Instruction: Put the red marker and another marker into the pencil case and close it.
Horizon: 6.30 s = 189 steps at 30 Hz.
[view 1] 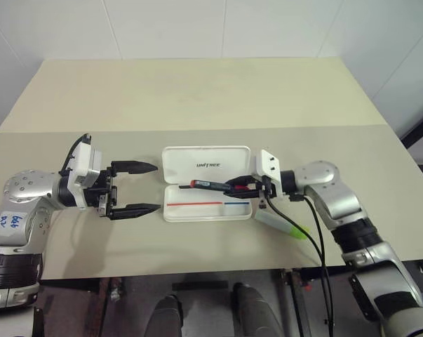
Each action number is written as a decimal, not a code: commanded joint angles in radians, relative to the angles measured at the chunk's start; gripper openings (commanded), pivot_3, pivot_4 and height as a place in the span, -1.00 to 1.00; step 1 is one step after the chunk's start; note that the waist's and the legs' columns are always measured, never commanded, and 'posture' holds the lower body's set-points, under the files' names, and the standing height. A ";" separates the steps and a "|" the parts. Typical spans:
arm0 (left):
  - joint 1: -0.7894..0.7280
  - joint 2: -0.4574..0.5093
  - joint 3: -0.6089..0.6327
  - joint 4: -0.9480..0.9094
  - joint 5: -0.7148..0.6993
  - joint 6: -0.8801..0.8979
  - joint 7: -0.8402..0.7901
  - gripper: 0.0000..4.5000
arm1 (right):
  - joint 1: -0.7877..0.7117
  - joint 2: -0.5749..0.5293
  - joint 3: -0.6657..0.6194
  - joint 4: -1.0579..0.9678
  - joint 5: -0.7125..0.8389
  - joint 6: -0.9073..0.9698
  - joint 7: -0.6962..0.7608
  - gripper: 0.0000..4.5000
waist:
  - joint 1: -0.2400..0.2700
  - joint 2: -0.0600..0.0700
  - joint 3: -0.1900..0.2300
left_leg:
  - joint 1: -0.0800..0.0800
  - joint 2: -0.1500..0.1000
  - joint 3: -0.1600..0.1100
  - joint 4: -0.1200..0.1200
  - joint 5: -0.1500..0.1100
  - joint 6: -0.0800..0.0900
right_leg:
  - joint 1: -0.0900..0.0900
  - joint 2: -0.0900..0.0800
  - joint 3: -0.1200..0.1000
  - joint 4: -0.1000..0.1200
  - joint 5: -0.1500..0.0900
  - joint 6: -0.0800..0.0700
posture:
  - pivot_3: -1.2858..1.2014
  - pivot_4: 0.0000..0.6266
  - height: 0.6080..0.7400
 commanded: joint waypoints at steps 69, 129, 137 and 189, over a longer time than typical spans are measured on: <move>-0.080 -0.012 -0.029 -0.039 -0.019 0.041 0.016 1.00 | 0.725 -0.248 -0.393 -0.330 0.178 0.082 -0.143 -0.51 | 0.027 -0.004 -0.002 | 0.004 0.000 0.000 0.003 0.001 0.001 | 0.007 0.000 0.000 -0.004 -0.007 -0.015 | 0.03 -0.52 1.00; 0.102 0.091 0.077 -0.003 0.020 -0.071 -0.031 1.00 | 0.078 0.108 0.075 -0.051 -0.020 -0.017 0.006 -0.51 | 0.021 -0.002 -0.001 | 0.001 0.001 0.000 0.000 0.000 0.000 | 0.000 0.000 -0.001 0.002 -0.004 -0.007 | 0.03 -0.52 1.00; 0.102 0.086 0.076 -0.021 0.016 -0.060 -0.019 1.00 | 0.053 0.127 0.065 -0.015 -0.027 -0.037 0.021 0.28 | 0.020 -0.002 -0.001 | 0.002 0.001 0.000 0.000 0.000 0.000 | 0.000 0.000 -0.001 0.002 -0.001 -0.003 | 0.03 -0.52 1.00; 0.438 -0.700 0.179 -0.417 0.399 0.283 1.365 1.00 | 0.245 -0.164 -0.296 -0.638 0.358 0.313 -0.154 0.98 | 0.043 -0.007 -0.004 | 0.001 0.000 -0.001 0.003 -0.001 0.000 | 0.005 0.000 -0.001 -0.012 -0.005 -0.017 | 0.03 -0.52 1.00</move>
